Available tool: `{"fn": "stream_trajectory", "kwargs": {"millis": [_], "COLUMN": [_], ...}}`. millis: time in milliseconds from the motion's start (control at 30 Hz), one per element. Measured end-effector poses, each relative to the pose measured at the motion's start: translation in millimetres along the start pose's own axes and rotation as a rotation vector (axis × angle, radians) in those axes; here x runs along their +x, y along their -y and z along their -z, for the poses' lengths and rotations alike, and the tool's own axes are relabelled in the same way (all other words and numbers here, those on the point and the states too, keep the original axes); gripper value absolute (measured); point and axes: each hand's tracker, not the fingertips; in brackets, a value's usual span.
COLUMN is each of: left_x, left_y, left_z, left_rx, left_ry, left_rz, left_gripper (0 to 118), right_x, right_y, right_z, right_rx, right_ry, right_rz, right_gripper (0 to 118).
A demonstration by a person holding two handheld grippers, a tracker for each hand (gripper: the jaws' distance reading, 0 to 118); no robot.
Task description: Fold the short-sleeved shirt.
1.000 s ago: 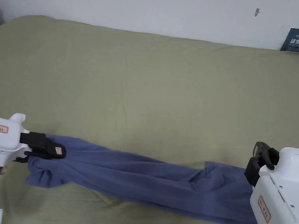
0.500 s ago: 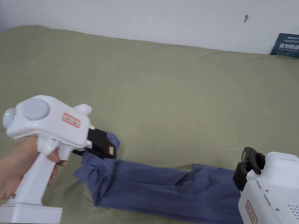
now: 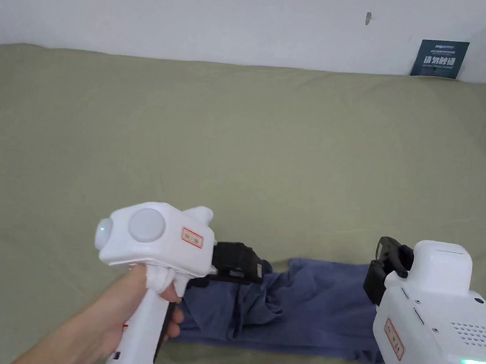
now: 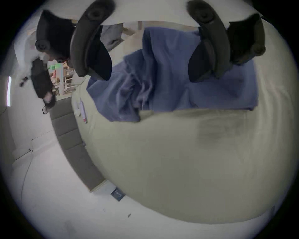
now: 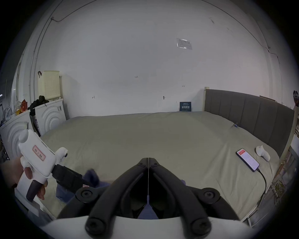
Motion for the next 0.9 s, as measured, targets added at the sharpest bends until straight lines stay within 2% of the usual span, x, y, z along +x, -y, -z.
{"fn": "stream_trajectory", "kwargs": {"millis": [67,100,167,233,300,367,433,467,533,600,667,733,800,900], "left_x": [-9,-16,-30,-50,-42,-38,-59,-57,-40,-33,-29,-32,-39,-43], "left_y": [2,2,6,7,18,26,4,4,14,13,19,18,18,13], "left_z": [-30,-44,-52,-53,-47,-30,2,15,50,73,89,93,85,57], "left_rx": [0.072,0.086,0.111,0.096,0.077,0.012,-0.032,-0.093,-0.143,-0.126,-0.135,-0.100,-0.102,-0.073], "left_ry": [0.045,0.045,0.023,-0.032,-0.042,-0.014,0.012,0.061,0.082,0.082,0.145,0.111,0.148,0.127], "left_rz": [-0.019,-0.026,-0.050,-0.037,-0.048,-0.083,-0.096,-0.144,-0.143,-0.108,-0.157,-0.101,-0.139,-0.111], "left_gripper": [97,76,0,0,0,0,0,0,0,0,0,0,0,0], "right_x": [0,-1,-2,-3,-4,-5,-4,-4,-3,0,2,3,1,0], "right_y": [0,0,1,1,3,4,5,5,6,6,7,9,10,11], "right_z": [0,1,1,3,4,6,6,6,7,9,11,11,11,11], "right_rx": [0.001,-0.001,-0.003,-0.009,-0.014,-0.018,-0.027,-0.029,-0.034,-0.038,-0.046,-0.055,-0.057,-0.060], "right_ry": [-0.001,-0.005,-0.008,-0.015,-0.017,-0.017,-0.020,-0.017,-0.014,-0.012,-0.007,-0.007,-0.010,-0.015], "right_rz": [0.001,0.003,0.003,0.003,0.001,0.000,0.000,-0.003,-0.011,-0.011,-0.012,-0.013,-0.023,-0.025], "right_gripper": [1,1,1,1,1,1,1,1,1,1,1,1,1,1]}}
